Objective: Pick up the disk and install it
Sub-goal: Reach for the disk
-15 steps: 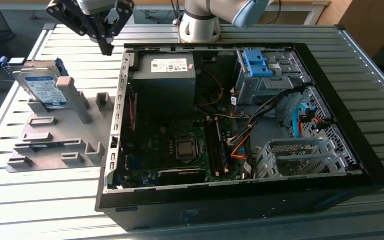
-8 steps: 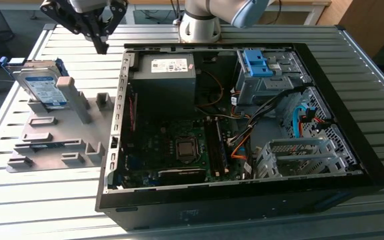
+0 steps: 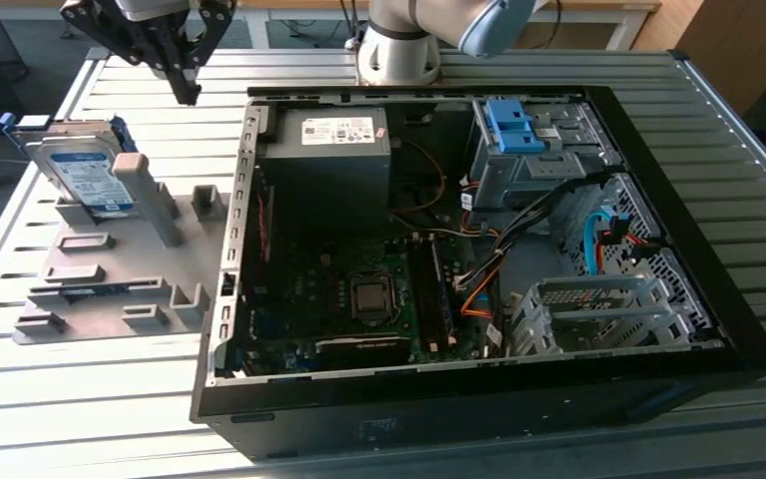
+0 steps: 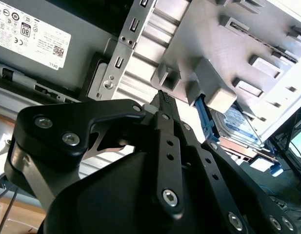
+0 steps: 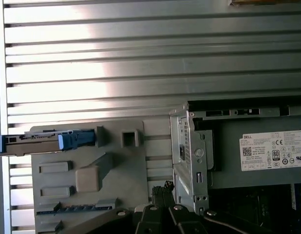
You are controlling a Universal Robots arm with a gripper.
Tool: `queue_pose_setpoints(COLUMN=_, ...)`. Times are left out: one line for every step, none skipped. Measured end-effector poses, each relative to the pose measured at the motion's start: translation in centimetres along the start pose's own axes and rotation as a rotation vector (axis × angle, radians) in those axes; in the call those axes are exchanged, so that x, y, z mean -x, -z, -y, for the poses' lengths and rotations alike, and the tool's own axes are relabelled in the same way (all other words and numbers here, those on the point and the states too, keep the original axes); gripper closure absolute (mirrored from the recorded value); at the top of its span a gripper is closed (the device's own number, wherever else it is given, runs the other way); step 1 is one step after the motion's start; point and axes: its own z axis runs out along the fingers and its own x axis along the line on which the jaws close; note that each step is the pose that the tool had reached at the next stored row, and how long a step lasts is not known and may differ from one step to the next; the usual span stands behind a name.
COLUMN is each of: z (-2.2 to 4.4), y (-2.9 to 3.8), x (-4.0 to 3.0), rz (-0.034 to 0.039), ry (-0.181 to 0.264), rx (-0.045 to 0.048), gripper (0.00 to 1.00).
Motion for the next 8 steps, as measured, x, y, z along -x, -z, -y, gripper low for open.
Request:
queue_pose_setpoints(z=-0.01, y=0.00, x=-0.10, rz=0.0000, ry=0.000, rx=0.0000, gripper=0.89)
queue_pose_setpoints(z=-0.01, y=0.00, x=-0.15, rz=0.0000, ry=0.000, rx=0.0000, gripper=0.89)
queue_pose_setpoints(z=-0.01, y=0.00, x=-0.16, rz=0.0000, ry=0.000, rx=0.0000, gripper=0.89)
queue_pose_setpoints(z=-0.01, y=0.00, x=-0.16, rz=0.0000, ry=0.000, rx=0.0001, gripper=0.89)
queue_pose_setpoints(z=-0.01, y=0.00, x=-0.17, rz=-0.0001, ry=0.000, rx=-0.0001, gripper=0.89)
queue_pose_setpoints(z=-0.01, y=0.00, x=-0.17, rz=-0.0001, ry=0.000, rx=0.0000, gripper=0.89)
queue_pose_setpoints(z=-0.01, y=0.00, x=-0.17, rz=-0.0001, ry=0.000, rx=0.0000, gripper=0.89)
queue_pose_setpoints(z=-0.01, y=0.00, x=-0.18, rz=-0.0001, ry=0.000, rx=0.0000, gripper=0.89)
